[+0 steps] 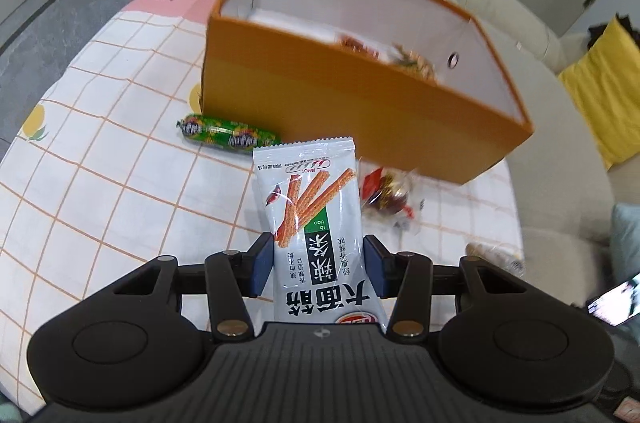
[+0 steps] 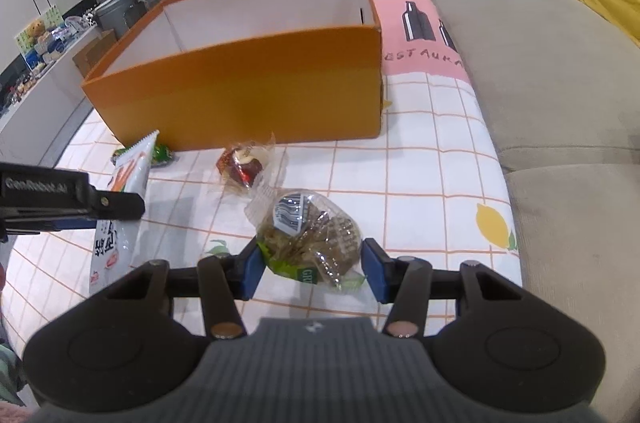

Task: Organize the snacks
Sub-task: 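Lift both packets and carry them over the orange box, then open both tools to drop the strip packet and green-label bag into the box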

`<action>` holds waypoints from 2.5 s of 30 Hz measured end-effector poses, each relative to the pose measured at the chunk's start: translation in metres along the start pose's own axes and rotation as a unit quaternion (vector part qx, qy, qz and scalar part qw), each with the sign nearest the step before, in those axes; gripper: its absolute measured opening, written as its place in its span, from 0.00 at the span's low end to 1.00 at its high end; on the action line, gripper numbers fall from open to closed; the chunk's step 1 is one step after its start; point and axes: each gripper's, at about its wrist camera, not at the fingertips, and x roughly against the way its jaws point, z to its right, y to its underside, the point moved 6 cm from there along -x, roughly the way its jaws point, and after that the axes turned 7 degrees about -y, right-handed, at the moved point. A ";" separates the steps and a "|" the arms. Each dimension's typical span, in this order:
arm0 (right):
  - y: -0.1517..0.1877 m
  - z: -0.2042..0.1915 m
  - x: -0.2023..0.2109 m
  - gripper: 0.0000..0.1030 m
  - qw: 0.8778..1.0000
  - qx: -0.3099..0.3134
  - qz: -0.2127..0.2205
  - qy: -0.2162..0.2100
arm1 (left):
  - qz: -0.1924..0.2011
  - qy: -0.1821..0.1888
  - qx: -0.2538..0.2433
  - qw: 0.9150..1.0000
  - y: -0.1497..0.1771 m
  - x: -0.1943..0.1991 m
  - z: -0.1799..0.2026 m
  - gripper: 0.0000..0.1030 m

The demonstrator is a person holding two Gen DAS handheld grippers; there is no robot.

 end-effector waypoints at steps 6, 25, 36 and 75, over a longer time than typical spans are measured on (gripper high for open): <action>-0.013 -0.014 0.022 0.48 0.999 0.000 0.033 -0.015 | 0.031 0.017 0.009 0.999 -0.016 0.027 0.002 0.52; -0.108 -0.045 0.057 0.48 0.991 0.015 0.122 -0.044 | 0.113 0.034 -0.040 0.992 -0.105 0.067 0.030 0.52; -0.171 -0.049 0.031 0.48 0.991 0.035 0.124 -0.047 | 0.126 0.017 -0.081 0.989 -0.155 0.050 0.049 0.52; -0.179 -0.045 -0.140 0.50 0.991 0.119 -0.028 0.047 | -0.018 -0.083 -0.174 0.981 -0.159 -0.106 0.032 0.53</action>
